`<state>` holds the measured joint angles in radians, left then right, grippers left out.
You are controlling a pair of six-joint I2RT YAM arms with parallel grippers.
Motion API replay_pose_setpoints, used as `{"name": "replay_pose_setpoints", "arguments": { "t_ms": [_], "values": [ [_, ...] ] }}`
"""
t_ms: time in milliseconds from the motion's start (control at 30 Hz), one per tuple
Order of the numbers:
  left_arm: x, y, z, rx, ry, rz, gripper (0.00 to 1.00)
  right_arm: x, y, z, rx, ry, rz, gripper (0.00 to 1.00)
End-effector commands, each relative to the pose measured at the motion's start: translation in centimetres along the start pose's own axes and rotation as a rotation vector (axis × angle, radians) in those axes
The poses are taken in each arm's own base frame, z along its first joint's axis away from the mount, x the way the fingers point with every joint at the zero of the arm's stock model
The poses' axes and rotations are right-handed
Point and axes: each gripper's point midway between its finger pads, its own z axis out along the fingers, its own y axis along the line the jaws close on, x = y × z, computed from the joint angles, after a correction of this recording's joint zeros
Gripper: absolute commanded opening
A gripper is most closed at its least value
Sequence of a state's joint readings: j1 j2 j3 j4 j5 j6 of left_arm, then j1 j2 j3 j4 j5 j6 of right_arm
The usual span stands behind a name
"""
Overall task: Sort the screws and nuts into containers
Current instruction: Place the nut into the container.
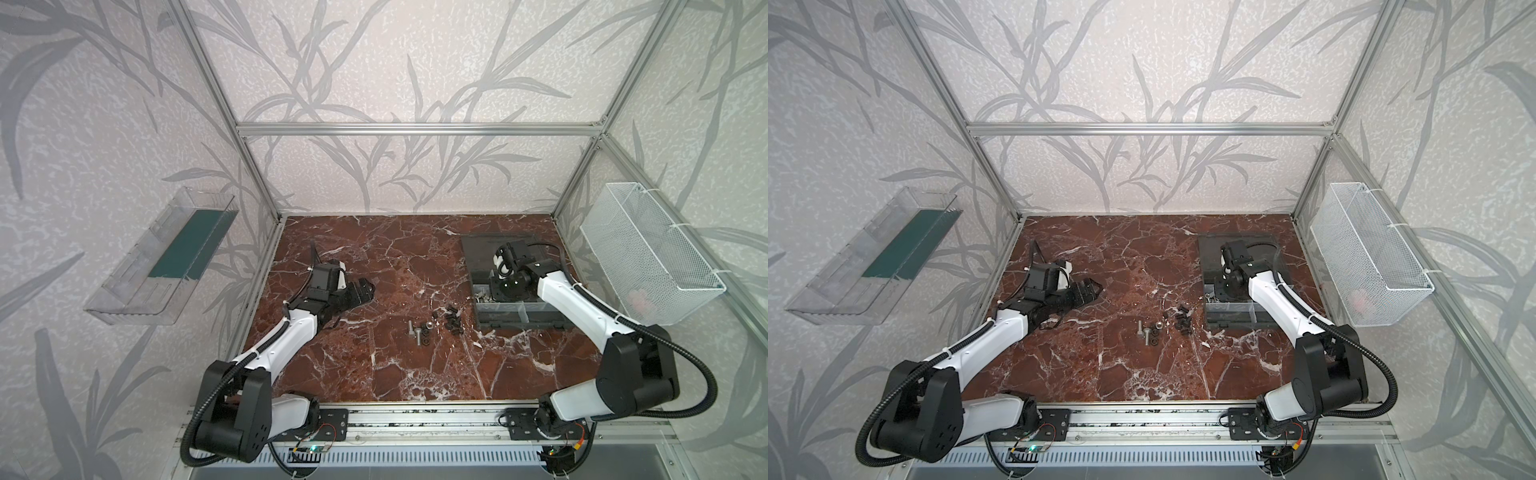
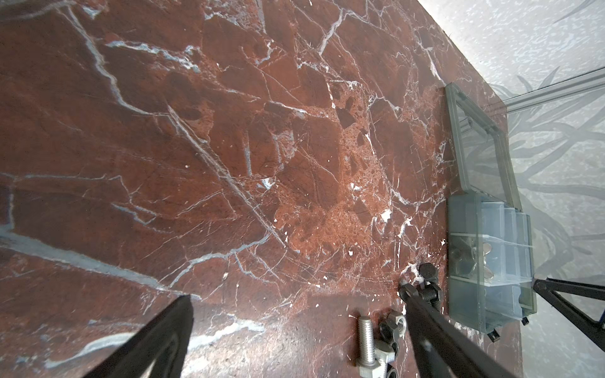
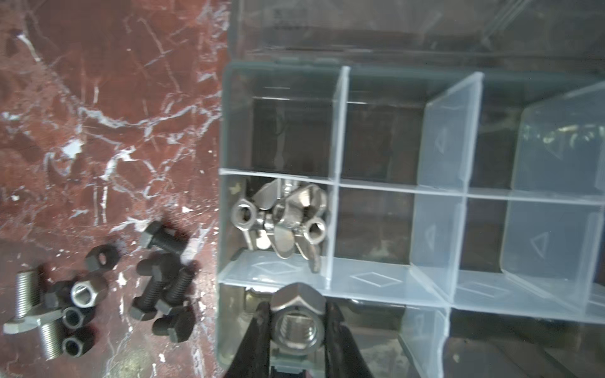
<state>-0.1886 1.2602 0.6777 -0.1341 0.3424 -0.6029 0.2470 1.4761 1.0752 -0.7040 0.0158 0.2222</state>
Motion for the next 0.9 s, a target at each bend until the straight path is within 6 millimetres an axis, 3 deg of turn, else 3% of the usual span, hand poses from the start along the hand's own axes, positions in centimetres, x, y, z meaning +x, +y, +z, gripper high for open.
{"name": "replay_pose_setpoints", "arguments": {
  "t_ms": [0,367,867],
  "values": [
    [-0.2,0.1,-0.3,-0.001,-0.011,-0.002,0.99,0.8,-1.8,0.1,0.073,0.025,0.042,0.0],
    [-0.2,0.1,-0.5,-0.009,-0.015,0.004,0.99,0.0,-4.0,1.6,0.126,0.044,0.077,0.0],
    [-0.3,0.1,-0.5,-0.01,-0.017,0.002,0.99,-1.4,-4.0,3.3,0.13,0.056,0.073,0.0]
  ]
}}
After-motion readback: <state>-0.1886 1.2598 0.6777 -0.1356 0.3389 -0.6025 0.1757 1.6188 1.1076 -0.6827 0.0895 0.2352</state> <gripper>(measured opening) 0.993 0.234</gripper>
